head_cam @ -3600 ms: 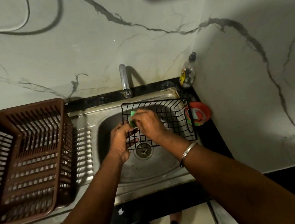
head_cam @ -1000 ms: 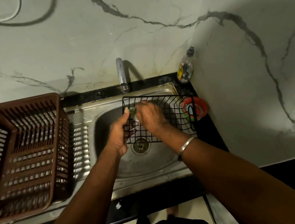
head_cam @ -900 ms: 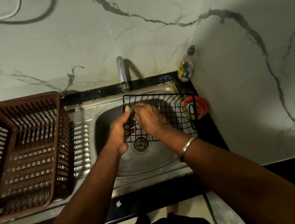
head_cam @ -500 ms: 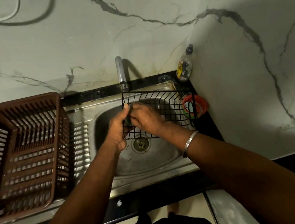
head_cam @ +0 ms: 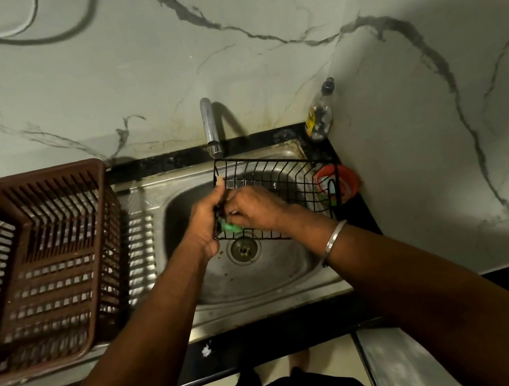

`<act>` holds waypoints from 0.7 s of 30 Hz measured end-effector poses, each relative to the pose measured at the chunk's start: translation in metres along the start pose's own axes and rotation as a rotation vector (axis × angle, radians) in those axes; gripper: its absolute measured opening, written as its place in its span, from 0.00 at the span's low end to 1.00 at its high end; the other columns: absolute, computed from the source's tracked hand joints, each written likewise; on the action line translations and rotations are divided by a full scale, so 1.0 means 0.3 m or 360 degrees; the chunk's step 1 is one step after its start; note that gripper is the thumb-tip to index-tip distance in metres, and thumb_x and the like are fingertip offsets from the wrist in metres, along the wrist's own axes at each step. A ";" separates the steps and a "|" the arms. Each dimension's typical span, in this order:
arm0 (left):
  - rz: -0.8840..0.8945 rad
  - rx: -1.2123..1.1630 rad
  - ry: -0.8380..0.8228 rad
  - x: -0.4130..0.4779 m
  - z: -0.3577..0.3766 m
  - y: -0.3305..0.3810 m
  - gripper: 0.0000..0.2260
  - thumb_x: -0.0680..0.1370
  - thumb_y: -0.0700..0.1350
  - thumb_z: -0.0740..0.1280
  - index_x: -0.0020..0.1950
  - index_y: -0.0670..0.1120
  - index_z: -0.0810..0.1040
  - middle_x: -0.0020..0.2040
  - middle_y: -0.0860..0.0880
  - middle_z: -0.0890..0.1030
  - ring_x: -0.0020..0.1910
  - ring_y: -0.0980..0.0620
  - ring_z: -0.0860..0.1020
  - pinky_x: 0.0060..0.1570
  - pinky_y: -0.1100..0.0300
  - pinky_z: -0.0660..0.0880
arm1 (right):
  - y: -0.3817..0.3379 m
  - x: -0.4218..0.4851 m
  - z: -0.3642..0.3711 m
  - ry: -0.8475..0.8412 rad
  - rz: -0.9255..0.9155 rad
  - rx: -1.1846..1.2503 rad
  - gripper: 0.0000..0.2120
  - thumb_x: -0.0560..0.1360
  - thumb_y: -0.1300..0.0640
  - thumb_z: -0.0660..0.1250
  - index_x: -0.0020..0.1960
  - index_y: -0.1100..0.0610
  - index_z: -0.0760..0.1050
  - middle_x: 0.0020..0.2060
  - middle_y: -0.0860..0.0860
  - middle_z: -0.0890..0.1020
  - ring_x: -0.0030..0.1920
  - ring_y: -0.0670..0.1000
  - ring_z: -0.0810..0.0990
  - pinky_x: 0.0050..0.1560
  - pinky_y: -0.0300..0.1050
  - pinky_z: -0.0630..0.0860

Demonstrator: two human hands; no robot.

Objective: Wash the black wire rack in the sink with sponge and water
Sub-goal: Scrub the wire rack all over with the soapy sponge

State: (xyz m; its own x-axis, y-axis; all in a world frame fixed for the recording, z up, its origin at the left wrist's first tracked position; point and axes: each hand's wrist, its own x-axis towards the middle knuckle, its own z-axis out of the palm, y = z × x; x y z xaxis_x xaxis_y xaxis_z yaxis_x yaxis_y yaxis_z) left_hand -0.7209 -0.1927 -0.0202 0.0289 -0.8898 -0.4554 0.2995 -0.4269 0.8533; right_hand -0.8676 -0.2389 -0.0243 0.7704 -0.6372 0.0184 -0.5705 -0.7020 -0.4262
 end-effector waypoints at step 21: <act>-0.0020 0.0015 0.0010 0.026 -0.004 -0.002 0.22 0.78 0.67 0.70 0.49 0.48 0.88 0.49 0.45 0.88 0.51 0.47 0.86 0.56 0.51 0.77 | 0.046 0.004 -0.042 -0.0170 -0.0013 -0.0122 0.04 0.77 0.57 0.74 0.44 0.51 0.82 0.44 0.43 0.81 0.45 0.45 0.80 0.51 0.49 0.81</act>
State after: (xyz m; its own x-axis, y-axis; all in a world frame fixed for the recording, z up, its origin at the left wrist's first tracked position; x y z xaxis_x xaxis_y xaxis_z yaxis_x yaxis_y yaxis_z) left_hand -0.7197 -0.1993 -0.0245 0.0312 -0.8834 -0.4677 0.2907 -0.4396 0.8498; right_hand -0.8783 -0.2533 -0.0186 0.7987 -0.5969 -0.0764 -0.5810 -0.7319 -0.3561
